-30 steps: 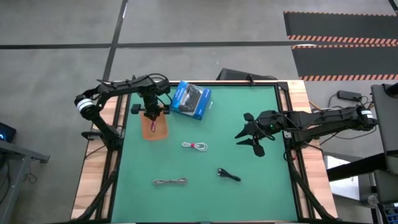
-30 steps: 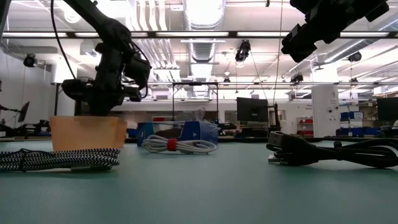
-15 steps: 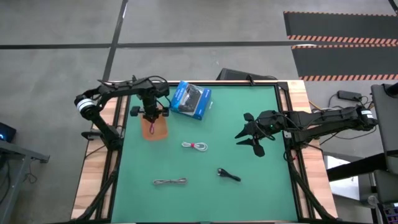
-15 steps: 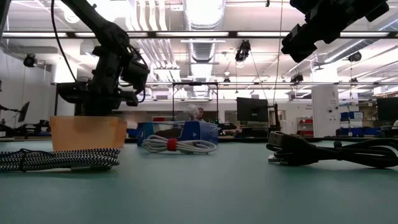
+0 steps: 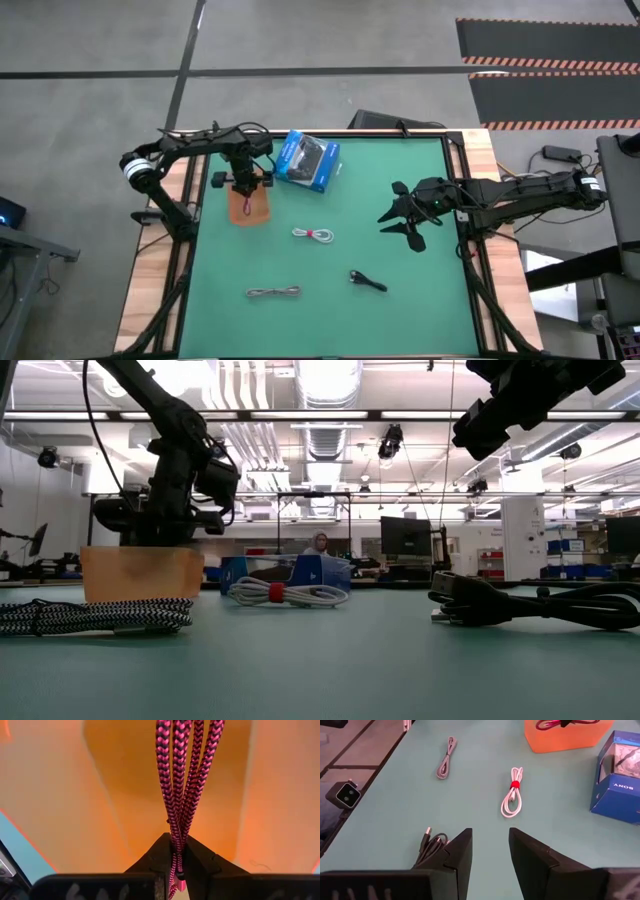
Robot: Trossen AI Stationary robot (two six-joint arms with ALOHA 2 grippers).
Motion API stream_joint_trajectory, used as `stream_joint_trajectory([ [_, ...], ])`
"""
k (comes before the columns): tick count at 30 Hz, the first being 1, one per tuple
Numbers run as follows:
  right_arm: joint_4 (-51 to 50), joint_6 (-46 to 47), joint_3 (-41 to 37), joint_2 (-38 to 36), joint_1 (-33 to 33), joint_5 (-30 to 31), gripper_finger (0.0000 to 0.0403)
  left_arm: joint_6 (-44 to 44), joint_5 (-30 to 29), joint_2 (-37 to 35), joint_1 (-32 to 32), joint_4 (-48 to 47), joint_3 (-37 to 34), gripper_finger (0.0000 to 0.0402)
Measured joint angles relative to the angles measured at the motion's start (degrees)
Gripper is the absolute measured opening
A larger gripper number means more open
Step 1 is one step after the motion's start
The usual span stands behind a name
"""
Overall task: Pick and place USB-C Cables
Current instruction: Put the red and black charger cable into the orange bin
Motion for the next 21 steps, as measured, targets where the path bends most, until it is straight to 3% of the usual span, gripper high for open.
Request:
stream_joint_trajectory([
  [21, -0.02, -0.02, 0.00, 0.00, 0.00, 0.00, 0.0118, -1.41, -0.13, 0.00, 0.00, 2.58, -3.92, 0.0020],
])
